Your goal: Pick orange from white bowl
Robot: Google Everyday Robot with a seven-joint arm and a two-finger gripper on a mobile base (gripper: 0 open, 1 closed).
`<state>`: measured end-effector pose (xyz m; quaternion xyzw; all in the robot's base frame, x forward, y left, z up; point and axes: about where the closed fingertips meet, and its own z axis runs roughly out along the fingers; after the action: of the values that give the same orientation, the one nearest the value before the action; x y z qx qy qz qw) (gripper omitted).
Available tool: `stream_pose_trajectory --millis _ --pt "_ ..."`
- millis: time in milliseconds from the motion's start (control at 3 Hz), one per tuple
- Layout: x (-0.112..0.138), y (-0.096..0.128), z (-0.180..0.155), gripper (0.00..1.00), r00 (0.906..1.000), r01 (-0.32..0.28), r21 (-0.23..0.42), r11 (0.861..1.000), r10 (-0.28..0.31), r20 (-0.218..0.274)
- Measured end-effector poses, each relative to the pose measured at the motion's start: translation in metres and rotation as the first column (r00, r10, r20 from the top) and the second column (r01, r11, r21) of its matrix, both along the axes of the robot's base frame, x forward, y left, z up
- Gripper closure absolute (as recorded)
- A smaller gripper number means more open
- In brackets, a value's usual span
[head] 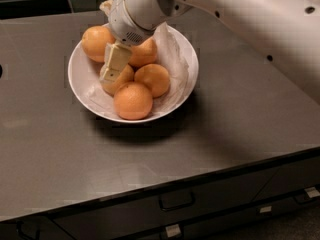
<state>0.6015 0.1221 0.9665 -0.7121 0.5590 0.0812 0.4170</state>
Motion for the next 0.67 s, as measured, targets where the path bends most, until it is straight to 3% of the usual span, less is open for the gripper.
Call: stream_pose_trajectory --millis 333,667 --pt "0.0001 0.0069 -0.0023 0.03 0.9998 0.021 0.011 1.0 -0.021 0.005" --pt "-0.0006 0.0099 -0.0011 0.2 0.9988 0.046 0.034 0.998 -0.047 0.015"
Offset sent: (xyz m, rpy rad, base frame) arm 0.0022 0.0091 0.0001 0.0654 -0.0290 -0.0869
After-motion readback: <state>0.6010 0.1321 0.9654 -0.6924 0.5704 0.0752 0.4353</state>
